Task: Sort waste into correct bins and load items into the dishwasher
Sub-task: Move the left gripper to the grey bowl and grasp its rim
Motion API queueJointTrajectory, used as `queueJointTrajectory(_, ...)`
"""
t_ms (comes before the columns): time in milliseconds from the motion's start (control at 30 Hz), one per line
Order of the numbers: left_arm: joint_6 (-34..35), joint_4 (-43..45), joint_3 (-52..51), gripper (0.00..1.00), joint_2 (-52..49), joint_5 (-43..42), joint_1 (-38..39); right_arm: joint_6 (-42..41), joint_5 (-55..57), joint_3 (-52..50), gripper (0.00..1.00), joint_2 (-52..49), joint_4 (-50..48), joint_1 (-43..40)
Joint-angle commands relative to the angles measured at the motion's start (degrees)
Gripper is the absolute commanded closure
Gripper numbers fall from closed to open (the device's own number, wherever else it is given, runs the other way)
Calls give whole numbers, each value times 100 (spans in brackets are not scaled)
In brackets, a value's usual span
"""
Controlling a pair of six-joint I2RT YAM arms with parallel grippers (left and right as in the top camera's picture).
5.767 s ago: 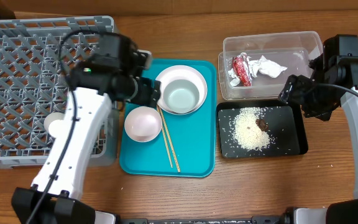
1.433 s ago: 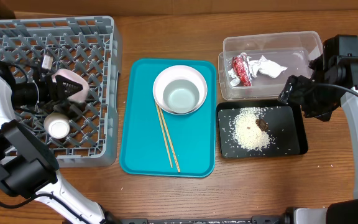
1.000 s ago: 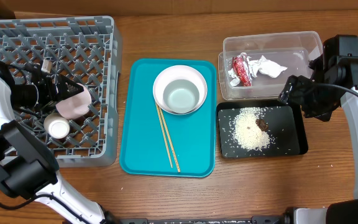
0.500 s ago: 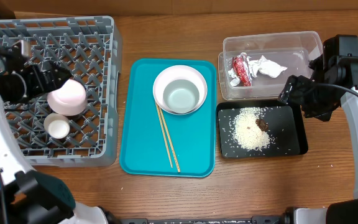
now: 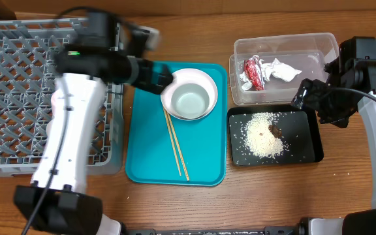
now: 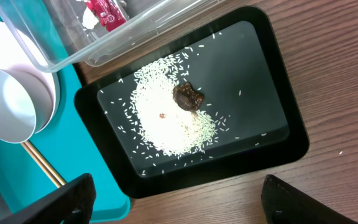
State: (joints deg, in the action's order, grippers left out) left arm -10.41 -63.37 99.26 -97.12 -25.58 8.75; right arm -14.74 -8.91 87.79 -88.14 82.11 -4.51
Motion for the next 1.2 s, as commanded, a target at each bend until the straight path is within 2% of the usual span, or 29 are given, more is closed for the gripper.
queueJointTrajectory(0,13,177,72,0,-201,817,800,22,33,39,13,59,-4,-11)
queueJointTrajectory(133,13,485,68,0,-710,1252,1576,22,33,39,13,59,0,-11)
queueJointTrajectory(300,13,588,68,2,-1368,1408,1976,22,33,39,13,59,15,-11)
queueJointTrajectory(567,15,533,68,30,-2413,1423,2107,22,33,39,12,59,17,-11)
queueJointTrajectory(667,20,492,68,45,-2691,1700,2100,22,33,39,13,59,39,-11)
queueJointTrajectory(933,39,474,55,78,-2889,2516,2100,22,33,39,13,59,61,-11)
queueJointTrajectory(1033,136,472,55,94,-2889,2653,2100,22,33,39,12,59,61,-11)
queueJointTrajectory(1167,195,459,68,96,-2881,2662,2100,22,33,39,13,59,68,-11)
